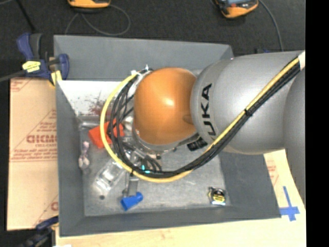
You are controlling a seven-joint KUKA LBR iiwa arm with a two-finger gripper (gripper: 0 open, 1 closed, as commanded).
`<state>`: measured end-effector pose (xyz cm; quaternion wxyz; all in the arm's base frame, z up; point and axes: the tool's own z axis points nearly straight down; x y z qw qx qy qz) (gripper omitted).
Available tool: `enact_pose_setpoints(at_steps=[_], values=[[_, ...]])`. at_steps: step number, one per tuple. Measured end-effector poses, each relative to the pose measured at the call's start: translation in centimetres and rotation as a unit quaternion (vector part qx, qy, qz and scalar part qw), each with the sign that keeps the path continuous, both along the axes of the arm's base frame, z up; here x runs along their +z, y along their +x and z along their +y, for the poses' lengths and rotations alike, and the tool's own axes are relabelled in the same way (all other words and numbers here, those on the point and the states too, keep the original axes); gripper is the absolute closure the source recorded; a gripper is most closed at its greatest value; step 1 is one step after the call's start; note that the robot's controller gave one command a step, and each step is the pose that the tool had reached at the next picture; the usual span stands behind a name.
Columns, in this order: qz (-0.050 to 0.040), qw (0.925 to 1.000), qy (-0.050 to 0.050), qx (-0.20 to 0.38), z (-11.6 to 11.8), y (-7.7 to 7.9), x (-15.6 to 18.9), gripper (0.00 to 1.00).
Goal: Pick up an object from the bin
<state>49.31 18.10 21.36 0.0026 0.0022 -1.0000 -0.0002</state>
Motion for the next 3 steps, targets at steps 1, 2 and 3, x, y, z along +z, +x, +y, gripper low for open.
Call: enact_pose_setpoints(at_steps=[1, 2, 3], values=[[-0.0141, 0.9517, 0.003, 0.307, -0.19, 5.64, -13.71, 0.0], [-0.0172, 0.9525, 0.005, 0.304, -0.02, 5.85, -13.36, 0.0], [-0.0239, 0.8354, -0.001, 0.549, -0.57, 6.03, -13.38, 0.0]])
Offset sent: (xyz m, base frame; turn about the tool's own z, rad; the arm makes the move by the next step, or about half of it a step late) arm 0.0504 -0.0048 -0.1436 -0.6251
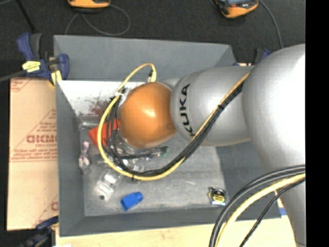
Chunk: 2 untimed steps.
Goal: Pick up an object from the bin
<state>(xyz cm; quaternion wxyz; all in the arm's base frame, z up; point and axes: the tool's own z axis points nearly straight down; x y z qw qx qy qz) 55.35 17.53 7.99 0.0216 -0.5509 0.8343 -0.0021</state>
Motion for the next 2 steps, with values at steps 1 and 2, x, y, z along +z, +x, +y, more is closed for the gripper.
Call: enact_pose_setpoints(at_steps=[1, 2], values=[[-0.0024, 1.0, 0.002, -0.004, 0.1, 0.2, 0.3, 0.0], [0.0065, 0.981, -0.012, 0.193, 2.9, -0.4, -0.3, 0.0]])
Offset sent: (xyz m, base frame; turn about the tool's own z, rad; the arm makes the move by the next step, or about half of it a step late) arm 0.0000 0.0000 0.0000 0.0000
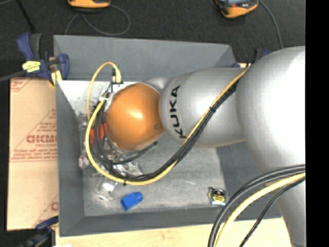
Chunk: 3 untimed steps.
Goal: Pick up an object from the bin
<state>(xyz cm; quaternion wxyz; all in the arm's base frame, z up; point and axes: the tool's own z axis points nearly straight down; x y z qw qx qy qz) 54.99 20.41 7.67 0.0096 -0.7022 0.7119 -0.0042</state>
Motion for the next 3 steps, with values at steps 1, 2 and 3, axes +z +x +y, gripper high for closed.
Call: enact_pose_setpoints(at_steps=[1, 2, 3], values=[[0.0042, 1.0, 0.001, -0.002, 0.3, -0.2, 0.0, 1.0], [0.0069, 1.0, -0.003, -0.005, 0.3, -0.1, 6.9, 1.0], [0.0096, 0.9999, -0.002, -0.008, 0.3, 0.0, 7.5, 1.0]])
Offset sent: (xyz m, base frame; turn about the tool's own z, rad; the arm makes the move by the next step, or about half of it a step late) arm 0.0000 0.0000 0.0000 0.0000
